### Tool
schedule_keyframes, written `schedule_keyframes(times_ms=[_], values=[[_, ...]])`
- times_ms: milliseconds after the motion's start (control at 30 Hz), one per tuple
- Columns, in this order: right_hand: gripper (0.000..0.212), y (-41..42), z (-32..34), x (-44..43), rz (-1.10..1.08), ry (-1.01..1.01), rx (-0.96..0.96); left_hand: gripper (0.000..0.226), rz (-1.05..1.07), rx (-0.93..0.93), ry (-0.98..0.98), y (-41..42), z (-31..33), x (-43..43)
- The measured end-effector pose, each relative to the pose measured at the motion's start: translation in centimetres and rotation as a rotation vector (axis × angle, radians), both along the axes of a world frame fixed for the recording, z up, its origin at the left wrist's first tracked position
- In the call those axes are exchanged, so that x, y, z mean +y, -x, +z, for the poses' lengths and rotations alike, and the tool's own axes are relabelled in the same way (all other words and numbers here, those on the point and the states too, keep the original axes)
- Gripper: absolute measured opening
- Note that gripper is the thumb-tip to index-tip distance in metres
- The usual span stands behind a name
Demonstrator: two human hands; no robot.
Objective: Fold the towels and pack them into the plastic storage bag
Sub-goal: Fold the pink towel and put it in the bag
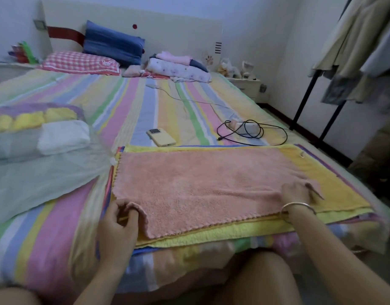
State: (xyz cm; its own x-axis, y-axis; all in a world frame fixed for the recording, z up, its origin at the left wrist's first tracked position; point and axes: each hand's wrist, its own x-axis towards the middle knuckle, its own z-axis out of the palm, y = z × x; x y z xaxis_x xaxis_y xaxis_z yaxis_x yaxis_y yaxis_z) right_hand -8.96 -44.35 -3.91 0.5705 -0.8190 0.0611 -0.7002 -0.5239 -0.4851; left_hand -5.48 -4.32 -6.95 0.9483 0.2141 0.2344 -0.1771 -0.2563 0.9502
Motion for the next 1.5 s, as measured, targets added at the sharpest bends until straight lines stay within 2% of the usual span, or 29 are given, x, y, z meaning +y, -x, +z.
schedule_keyframes(times_ms=[100, 167, 233, 300, 367, 433, 533, 633, 800, 933, 1033, 1200, 1367, 1500], values=[[0.036, -0.9, -0.1, 5.2, 0.227, 0.290, -0.151, 0.014, -0.003, 0.000, -0.027, 0.5, -0.2, 0.0], [0.040, -1.0, 0.1, 10.4, 0.508, 0.530, -0.206, 0.026, -0.034, -0.006, -0.036, 0.8, 0.1, 0.1], [0.039, -0.9, -0.5, 15.2, 0.860, 0.565, -0.296, 0.029, -0.079, -0.003, -0.063, 1.0, 0.5, 0.3], [0.041, -0.5, -1.7, 19.4, 1.163, 0.517, -0.290, 0.031, -0.114, -0.012, -0.126, 1.0, 0.6, 1.0], [0.046, 0.0, -3.0, 22.8, 1.304, 0.496, -0.258, 0.033, -0.154, -0.041, -0.218, 0.8, 0.4, 2.2], [0.042, 0.3, -3.9, 25.0, 1.317, 0.476, -0.253, 0.034, -0.178, -0.075, -0.294, 0.8, 0.5, 3.2], [0.034, 0.5, -4.1, 26.4, 1.233, 0.411, -0.303, 0.033, -0.240, -0.106, -0.301, 0.9, 0.4, 4.3], [0.037, 0.7, -3.5, 27.3, 1.173, 0.344, -0.380, 0.023, -0.260, -0.154, -0.293, 1.0, 0.3, 5.1], [0.035, 0.0, -2.3, 29.0, 1.135, 0.106, -0.507, 0.026, -0.298, -0.162, -0.285, 1.3, 0.8, 5.9], [0.025, -0.4, -2.4, 30.5, 1.150, 0.117, -0.639, 0.034, -0.345, -0.072, -0.249, 0.6, 0.6, 7.4], [0.025, -0.7, -2.6, 31.4, 1.159, 0.243, -0.660, 0.045, -0.357, -0.026, -0.171, 0.2, 0.9, 8.0], [0.017, -1.2, -2.5, 32.4, 1.067, 0.348, -0.730, 0.036, -0.375, -0.010, -0.055, -0.5, 1.1, 8.4], [0.013, -1.5, -2.5, 32.7, 1.002, 0.150, -0.785, 0.029, -0.420, -0.031, -0.010, -1.1, 1.8, 8.6], [0.010, -1.6, -1.8, 32.4, 1.006, 0.015, -0.862, 0.025, -0.445, -0.138, -0.168, -2.1, 2.2, 8.9]])
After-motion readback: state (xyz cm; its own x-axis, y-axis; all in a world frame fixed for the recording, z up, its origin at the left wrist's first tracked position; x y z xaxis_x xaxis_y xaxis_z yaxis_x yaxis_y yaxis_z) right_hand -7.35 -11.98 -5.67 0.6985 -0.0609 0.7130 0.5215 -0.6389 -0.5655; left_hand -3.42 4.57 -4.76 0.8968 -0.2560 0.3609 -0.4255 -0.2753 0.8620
